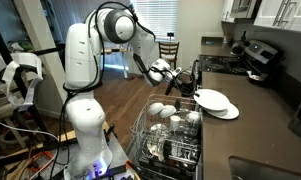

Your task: Remove one plate from the dishwasher rack and place it on top of the white plate on the countertop

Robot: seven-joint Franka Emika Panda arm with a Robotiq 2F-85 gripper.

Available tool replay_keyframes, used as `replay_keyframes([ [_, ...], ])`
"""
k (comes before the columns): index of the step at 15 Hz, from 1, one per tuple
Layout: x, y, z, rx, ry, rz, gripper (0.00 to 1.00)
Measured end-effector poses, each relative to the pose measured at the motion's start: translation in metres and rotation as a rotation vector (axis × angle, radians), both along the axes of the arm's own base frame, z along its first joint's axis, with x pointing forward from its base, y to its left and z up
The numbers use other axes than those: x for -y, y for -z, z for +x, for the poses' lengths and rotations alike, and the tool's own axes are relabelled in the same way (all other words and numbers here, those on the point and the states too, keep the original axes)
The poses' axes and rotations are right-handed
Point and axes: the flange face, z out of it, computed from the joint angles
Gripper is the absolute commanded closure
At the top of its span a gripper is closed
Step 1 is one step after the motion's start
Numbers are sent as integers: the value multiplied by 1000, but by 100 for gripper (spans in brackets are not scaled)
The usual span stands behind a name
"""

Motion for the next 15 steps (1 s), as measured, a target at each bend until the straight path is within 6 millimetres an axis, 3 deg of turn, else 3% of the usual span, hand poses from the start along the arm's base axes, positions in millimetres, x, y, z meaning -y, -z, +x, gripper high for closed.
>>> replay_keyframes([
  [3,6,-3,5,-9,-12,16,98],
  [4,7,-3,5,-11,-15,23,93],
  [15,6,11,3,-34,-25,40,98],
])
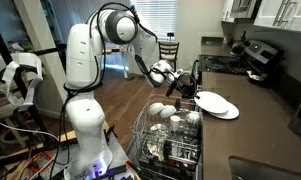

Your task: Remove one plate from the dishwasher rack and place it on top of the white plate on the countertop

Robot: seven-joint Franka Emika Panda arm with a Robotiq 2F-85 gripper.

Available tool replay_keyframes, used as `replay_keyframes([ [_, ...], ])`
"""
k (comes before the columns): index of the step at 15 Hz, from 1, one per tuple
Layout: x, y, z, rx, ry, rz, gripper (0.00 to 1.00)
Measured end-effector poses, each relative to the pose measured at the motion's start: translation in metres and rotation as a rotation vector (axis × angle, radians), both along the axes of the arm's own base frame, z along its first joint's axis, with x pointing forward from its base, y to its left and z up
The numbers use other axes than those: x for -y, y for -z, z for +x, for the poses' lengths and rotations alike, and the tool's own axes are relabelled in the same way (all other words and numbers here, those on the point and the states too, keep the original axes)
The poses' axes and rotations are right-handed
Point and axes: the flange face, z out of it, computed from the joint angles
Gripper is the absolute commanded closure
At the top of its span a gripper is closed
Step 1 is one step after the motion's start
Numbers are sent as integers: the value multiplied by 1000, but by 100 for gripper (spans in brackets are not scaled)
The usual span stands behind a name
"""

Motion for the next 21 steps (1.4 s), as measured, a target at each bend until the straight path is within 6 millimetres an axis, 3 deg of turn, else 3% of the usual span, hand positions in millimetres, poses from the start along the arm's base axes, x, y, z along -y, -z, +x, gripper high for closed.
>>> replay_keyframes([
  [21,16,5,3,-6,6,35,98],
])
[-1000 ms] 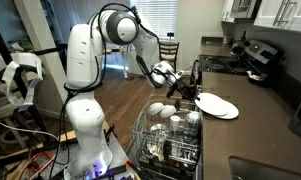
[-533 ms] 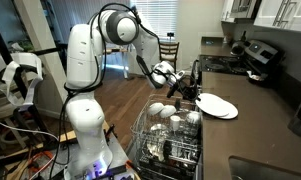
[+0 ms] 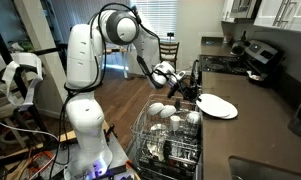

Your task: Remove one plate from the dishwasher rack and place it on top of the white plate on the countertop

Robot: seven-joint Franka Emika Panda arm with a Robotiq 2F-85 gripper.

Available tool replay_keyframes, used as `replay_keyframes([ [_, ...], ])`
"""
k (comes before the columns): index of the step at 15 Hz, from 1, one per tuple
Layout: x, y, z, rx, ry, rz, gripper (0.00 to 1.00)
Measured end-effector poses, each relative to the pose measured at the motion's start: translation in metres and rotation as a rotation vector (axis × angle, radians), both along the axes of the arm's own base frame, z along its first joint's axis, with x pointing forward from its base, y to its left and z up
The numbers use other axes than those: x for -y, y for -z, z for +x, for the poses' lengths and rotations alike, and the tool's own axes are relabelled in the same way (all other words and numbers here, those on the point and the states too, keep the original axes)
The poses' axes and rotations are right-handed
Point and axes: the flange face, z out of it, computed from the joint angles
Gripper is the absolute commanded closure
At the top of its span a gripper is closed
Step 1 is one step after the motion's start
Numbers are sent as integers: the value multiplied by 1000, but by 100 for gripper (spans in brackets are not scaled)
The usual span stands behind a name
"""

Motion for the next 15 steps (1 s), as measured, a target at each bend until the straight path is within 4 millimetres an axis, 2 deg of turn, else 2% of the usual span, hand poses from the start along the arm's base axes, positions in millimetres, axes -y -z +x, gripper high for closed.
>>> replay_keyframes([
  [15,8,-2,1,2,9,3,98],
])
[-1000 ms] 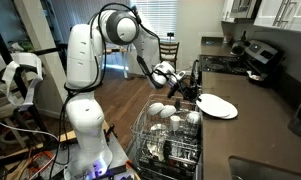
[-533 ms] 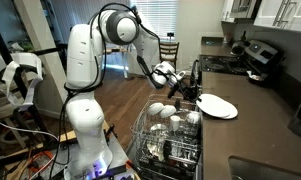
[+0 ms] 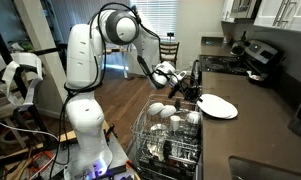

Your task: Remove one plate from the dishwasher rack and place it on top of the white plate on the countertop

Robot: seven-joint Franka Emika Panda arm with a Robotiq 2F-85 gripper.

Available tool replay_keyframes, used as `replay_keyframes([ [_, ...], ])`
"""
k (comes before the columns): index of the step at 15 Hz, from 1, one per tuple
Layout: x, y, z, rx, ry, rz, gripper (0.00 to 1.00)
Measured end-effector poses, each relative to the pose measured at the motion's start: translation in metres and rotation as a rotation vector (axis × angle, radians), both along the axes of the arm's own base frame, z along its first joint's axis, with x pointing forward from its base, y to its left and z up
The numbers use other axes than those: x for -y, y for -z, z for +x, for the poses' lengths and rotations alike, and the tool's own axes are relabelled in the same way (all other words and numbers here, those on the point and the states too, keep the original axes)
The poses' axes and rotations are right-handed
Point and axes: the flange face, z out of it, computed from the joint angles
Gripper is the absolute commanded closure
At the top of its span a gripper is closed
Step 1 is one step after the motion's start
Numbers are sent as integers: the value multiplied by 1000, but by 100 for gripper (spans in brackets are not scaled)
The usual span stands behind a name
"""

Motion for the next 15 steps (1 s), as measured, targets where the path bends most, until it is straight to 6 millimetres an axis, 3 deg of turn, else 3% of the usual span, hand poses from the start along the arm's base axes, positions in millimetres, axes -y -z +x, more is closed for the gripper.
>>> replay_keyframes([
  [15,8,-12,7,-49,-50,0,98],
])
